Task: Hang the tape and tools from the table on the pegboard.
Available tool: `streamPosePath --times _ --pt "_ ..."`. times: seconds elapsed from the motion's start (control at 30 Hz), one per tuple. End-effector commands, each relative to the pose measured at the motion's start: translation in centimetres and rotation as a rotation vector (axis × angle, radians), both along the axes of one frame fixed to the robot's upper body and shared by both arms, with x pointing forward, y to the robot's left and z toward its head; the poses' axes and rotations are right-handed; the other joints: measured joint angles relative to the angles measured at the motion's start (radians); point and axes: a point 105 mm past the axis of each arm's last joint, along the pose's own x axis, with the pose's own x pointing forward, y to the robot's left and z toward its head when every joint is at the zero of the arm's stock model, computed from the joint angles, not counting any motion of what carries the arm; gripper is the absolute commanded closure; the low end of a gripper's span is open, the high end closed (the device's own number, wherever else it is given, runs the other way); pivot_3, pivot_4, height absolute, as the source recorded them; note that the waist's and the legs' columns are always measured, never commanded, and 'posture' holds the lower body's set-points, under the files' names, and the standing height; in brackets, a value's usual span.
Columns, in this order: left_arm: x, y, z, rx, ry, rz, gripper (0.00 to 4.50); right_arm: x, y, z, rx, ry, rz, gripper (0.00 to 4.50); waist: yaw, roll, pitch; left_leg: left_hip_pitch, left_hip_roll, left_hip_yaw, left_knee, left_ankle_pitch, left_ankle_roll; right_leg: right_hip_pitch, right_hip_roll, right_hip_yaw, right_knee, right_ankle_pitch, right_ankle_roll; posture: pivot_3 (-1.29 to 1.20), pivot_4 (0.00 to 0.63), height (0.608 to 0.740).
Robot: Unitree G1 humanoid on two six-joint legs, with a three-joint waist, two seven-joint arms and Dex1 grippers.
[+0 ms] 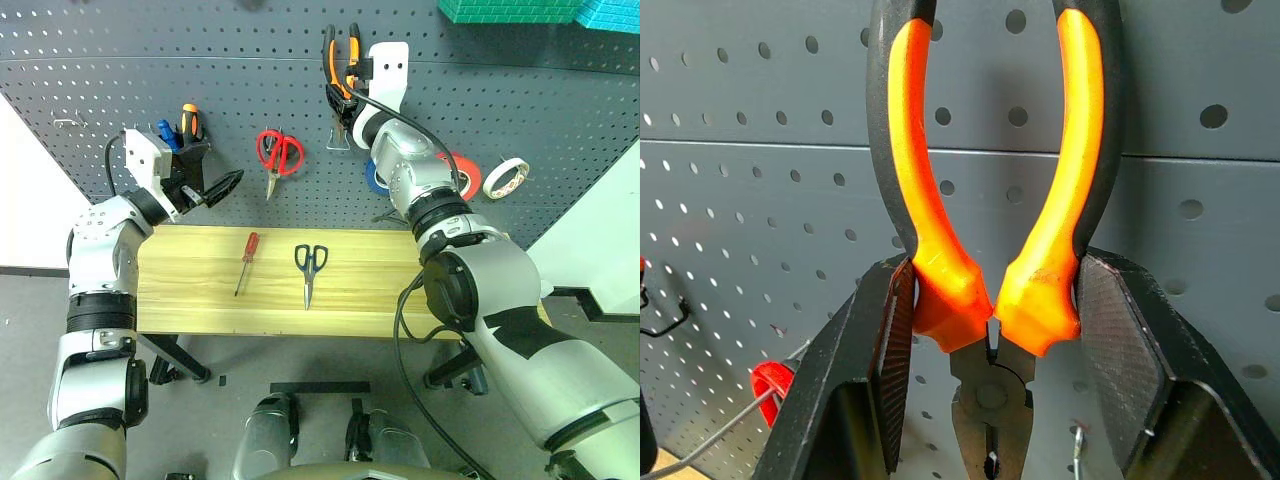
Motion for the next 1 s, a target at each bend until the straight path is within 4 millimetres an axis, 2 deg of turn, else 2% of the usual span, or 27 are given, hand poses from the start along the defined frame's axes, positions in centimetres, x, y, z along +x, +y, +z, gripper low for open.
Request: streamPosePath --times 0.03,0.27,0.4,0.7,1.0 --pt "0.7 -0.8 1.6 0.015 -0.056 0.011 0.00 -0.5 0.7 4.0 0.027 -0.107 0.005 2.45 -0.001 0.000 0.000 0.000 0.000 0.000 0.000 0.000 0.000 0.000 0.000 0.000 0.000 0.000 0.000 0.30 0.012 0.732" --pt "1.4 -2.3 2.3 -0.012 -0.080 -0.014 0.00 -0.5 0.8 4.3 0.028 -0.123 -0.022 2.45 0.000 0.000 0.000 0.000 0.000 0.000 0.000 0.000 0.000 0.000 0.000 0.000 0.000 0.000 0.000 0.32 0.009 0.732" --pt "1.3 -2.6 1.9 0.003 -0.073 -0.022 0.00 -0.6 1.0 4.5 0.041 -0.135 -0.024 2.45 0.000 0.000 0.000 0.000 0.000 0.000 0.000 0.000 0.000 0.000 0.000 0.000 0.000 0.000 0.000 0.33 0.010 0.732" --pt "1.0 -2.7 1.3 0.010 -0.061 -0.028 0.00 -0.3 1.8 3.1 -0.060 -0.082 -0.075 2.45 0.003 0.000 0.000 0.000 0.000 0.000 0.001 0.001 0.001 0.000 0.001 0.000 0.000 0.000 0.000 0.36 0.014 0.732" --pt "0.6 -2.7 0.9 -0.009 -0.041 -0.013 0.00 0.0 0.3 4.6 0.000 -0.063 -0.125 2.45 0.018 0.000 0.000 0.000 0.000 -0.001 0.001 0.000 0.000 0.000 0.001 0.000 0.000 0.000 0.000 0.38 0.008 0.732"
